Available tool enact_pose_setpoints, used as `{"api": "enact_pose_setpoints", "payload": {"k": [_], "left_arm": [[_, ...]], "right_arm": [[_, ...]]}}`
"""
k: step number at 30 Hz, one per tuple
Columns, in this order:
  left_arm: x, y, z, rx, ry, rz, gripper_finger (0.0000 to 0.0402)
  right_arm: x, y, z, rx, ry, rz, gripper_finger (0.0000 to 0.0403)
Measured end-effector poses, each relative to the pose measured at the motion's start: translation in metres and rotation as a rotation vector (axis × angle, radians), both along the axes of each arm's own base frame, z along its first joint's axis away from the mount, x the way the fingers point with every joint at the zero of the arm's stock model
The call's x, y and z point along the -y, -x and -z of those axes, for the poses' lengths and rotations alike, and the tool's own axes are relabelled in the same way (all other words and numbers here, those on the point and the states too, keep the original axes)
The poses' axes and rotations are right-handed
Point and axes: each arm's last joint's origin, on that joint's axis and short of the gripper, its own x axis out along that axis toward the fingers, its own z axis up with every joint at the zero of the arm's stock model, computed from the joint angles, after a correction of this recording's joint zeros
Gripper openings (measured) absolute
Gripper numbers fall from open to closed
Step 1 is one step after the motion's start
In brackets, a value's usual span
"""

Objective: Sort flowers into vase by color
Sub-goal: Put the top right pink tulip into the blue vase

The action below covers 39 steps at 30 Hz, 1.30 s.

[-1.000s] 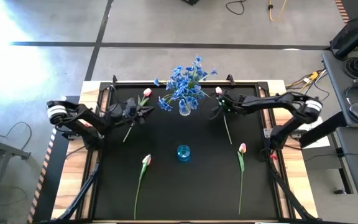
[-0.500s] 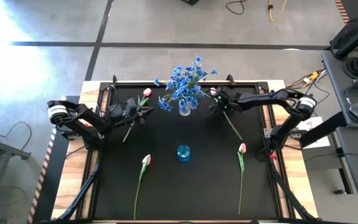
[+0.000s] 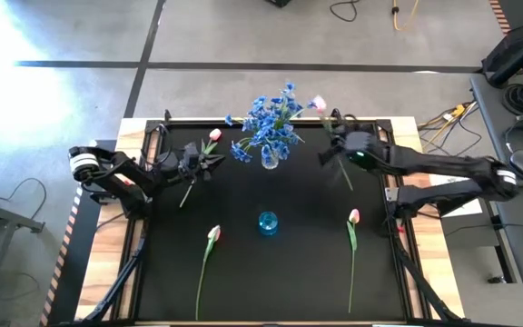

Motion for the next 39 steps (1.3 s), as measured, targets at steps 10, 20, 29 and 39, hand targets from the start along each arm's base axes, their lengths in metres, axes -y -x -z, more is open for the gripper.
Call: {"api": "enact_pose_setpoints", "payload": {"k": [10,20,29,39], "left_arm": [[0.0,0.0,0.0,0.0,-0.001,0.001,0.0],[0.0,0.0,-0.001,0.007,-0.004,0.009,0.0],[0.0,0.0,-0.001,0.008,-0.005,0.011,0.0],[0.0,0.0,-0.001,0.011,-0.007,0.014,0.0]], "right_arm": [[-0.062,0.027,-0.039,0.131,0.198,-0.242,0.0013],[-0.105,0.001,-0.023,0.354,0.343,-0.675,0.0013],[-0.115,-0.031,0.016,0.599,0.484,-0.637,0.0013],[-0.127,-0.079,0.021,0.801,0.541,-0.659,0.0013]]}}
